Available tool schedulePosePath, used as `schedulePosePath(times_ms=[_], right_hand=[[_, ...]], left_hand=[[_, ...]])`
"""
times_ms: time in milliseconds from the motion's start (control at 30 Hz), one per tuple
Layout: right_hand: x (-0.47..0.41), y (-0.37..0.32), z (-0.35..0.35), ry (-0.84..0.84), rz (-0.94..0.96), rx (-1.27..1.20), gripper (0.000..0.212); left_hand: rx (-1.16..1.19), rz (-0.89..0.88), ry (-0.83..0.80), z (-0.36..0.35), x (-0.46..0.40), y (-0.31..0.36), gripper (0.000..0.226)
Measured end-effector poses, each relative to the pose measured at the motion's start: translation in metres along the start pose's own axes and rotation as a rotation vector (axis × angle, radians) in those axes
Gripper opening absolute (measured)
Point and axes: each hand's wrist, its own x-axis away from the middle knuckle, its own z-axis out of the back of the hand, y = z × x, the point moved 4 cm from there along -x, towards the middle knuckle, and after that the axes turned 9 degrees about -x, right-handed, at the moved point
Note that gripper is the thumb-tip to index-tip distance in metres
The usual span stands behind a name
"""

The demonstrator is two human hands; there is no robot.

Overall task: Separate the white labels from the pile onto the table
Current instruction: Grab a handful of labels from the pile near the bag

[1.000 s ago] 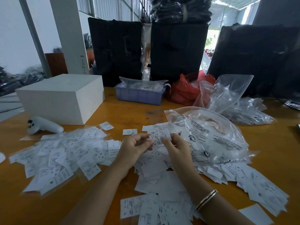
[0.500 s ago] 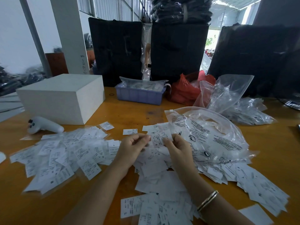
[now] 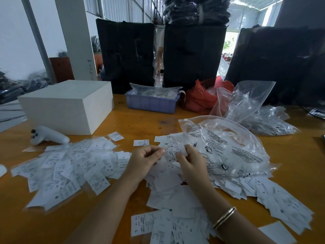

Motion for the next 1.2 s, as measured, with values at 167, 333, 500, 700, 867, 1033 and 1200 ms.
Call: schedulePosePath(times_ms=[167, 333, 500, 700, 867, 1033, 1200], right_hand=[[-0.001, 0.002, -0.003, -0.047, 0.02, 0.055, 0.033], [0.001, 0.001, -0.005, -0.082, 0.038, 0.116, 0.013], [0.001, -0.004, 0.001, 0.006, 0.061, 0.072, 0.025], [0.006, -0.009, -0.01, -0.139, 0.168, 0.175, 0.008], [0.005, -0.008, -0.008, -0.09, 0.037, 0.04, 0.017], [0.001, -0.009, 0.004, 0.007, -0.117, -0.182, 0.013], [-0.031, -0.038, 0.055, 0.291, 0.13, 0.014, 0.02]], left_hand=[[-0.001, -0.009, -0.058, -0.004, 0.001, 0.002, 0.008], [0.026, 0.011, -0.042, -0.005, 0.001, 0.001, 0.01], [0.042, 0.023, 0.009, -0.002, 0.001, 0.0, 0.006], [0.002, 0.013, 0.016, 0.0, 0.002, 0.002, 0.003], [-0.016, 0.028, 0.052, 0.005, 0.001, 0.001, 0.004], [-0.011, 0.07, 0.148, 0.014, 0.0, -0.001, 0.004], [-0.185, 0.125, 0.465, 0.046, -0.004, -0.009, 0.003]])
